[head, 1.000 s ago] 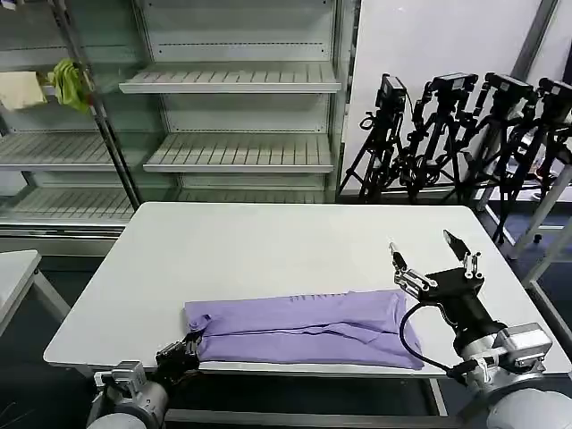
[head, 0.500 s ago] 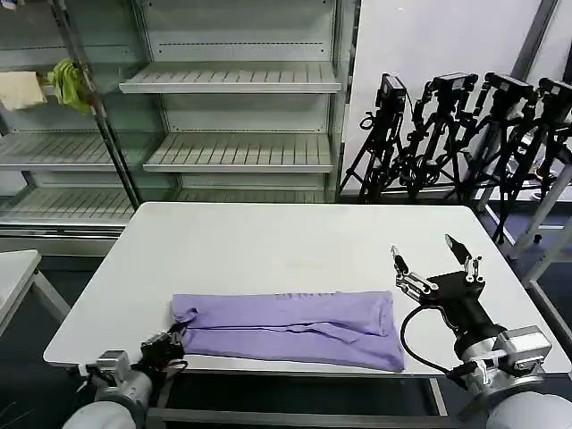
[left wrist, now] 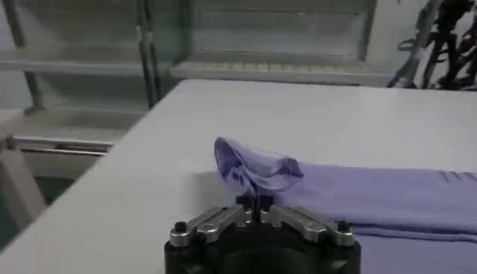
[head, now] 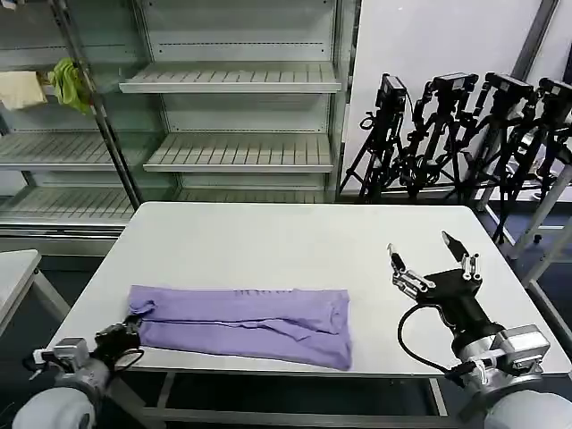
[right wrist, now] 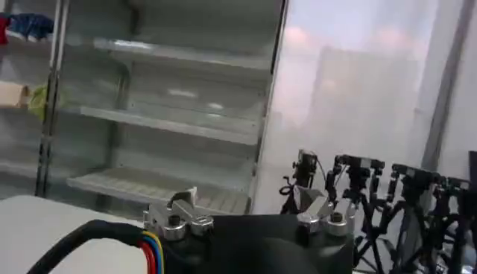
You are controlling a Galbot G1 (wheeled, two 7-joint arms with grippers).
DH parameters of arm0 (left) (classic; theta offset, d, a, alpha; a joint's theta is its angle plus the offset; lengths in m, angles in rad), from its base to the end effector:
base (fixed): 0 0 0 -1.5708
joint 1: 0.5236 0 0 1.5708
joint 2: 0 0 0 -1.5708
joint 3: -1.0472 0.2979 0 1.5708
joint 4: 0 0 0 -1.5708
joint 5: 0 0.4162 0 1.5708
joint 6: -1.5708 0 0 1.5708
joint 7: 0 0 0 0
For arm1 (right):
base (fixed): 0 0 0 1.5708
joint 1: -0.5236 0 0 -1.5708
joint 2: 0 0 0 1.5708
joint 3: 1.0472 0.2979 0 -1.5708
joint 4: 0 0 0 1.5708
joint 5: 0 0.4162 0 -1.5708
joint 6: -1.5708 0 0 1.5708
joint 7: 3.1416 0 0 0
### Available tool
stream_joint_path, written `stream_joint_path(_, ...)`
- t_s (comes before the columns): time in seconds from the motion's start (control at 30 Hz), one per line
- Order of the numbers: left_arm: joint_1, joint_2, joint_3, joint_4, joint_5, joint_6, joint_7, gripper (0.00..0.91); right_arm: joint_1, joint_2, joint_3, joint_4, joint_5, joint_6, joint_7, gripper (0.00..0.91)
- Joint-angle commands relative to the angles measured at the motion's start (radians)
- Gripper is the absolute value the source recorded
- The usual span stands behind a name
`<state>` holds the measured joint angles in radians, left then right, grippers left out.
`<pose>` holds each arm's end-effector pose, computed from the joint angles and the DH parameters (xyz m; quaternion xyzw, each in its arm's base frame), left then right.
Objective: Fold and organize the clothes.
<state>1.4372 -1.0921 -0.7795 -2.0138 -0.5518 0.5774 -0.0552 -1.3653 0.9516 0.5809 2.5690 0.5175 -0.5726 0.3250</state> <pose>0.3128 0.1395 -0.1959 0.0271 -0.9733 0.0011 0.2281 0.2294 0.0196 -0.0231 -0.0671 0.9939 -0.0869 0.0130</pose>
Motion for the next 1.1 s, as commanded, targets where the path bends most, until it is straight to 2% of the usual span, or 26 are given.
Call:
stream_joint_path(0.03,-0.002,0.08,-0.076,0.013,0.01,-0.001,-0.001,0.01,0.003,0.003,-0.005,0.003,-0.002,0.001,0.0,0.907)
stream_joint_path(0.2,0.001,0.093,-0.068,-0.045,-0.021,0.0,-0.002,0.01,0.004,0.011,-0.013,-0.005,-0.01,0.001,0.001,0.907)
stream_joint_path(0.43,-0.012,0.06,0.013,-0.168,-0.057,0.002,-0.011,0.01,-0.009,0.023,-0.019,-0.01,-0.026,0.001,0.004,0.907)
stream_joint_path(0.7,-0.04,0.025,0.156,-0.273,-0.089,0.002,-0.026,0.01,-0.049,0.045,-0.007,-0.023,-0.046,0.01,0.003,0.907)
stream_joint_path(1.1,-0.119,-0.041,0.384,-0.31,-0.105,0.002,-0.045,0.01,-0.097,0.069,-0.009,-0.029,-0.083,0.023,0.006,0.907)
